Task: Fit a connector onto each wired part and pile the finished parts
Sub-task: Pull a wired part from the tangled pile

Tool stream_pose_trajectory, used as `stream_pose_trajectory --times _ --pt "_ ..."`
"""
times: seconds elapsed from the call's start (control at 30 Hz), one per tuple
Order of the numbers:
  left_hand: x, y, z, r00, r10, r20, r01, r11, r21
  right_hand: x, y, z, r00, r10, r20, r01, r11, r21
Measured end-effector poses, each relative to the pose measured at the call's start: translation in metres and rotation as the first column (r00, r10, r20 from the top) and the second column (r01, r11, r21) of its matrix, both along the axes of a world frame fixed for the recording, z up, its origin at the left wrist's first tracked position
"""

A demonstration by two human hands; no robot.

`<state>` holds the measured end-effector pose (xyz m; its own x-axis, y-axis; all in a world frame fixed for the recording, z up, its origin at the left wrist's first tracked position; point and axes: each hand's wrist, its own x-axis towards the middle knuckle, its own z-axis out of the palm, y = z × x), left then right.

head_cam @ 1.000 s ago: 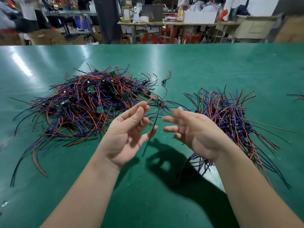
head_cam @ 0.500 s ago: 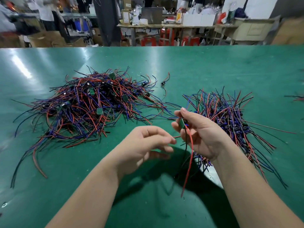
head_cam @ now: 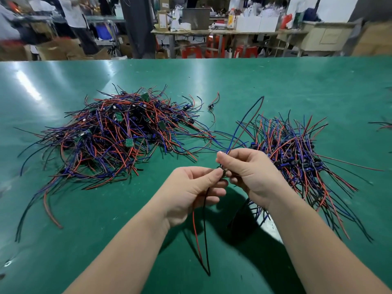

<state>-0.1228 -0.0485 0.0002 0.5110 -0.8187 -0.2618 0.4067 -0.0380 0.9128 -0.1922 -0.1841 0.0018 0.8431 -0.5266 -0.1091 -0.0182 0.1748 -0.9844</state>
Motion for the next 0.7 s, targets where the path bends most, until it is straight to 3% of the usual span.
stream_pose_trajectory --times 0.13,0.3,0.5,0.63,0.7 --pt "-0.001 0.002 0.000 0.993 -0.047 0.105 0.044 0.999 0.032 -0.006 -0.014 0.013 0.987 -0.149 0.060 0.141 0.983 0.115" --pt "-0.001 0.008 0.003 0.941 -0.317 0.116 0.309 0.947 0.084 -0.025 -0.044 0.024 0.905 -0.418 0.083 0.385 0.886 0.258" --pt "0.000 0.010 0.003 0.892 -0.388 0.234 0.362 0.921 0.147 -0.018 -0.040 0.018 0.919 -0.382 0.096 0.350 0.904 0.248" --pt "0.002 0.014 0.005 0.916 -0.387 0.106 0.393 0.918 -0.042 -0.015 -0.040 0.019 0.944 -0.328 0.034 0.297 0.891 0.344" --pt "0.002 0.012 0.008 0.936 -0.349 0.030 0.350 0.926 -0.143 -0.015 -0.036 0.018 0.967 -0.255 -0.012 0.247 0.921 0.301"
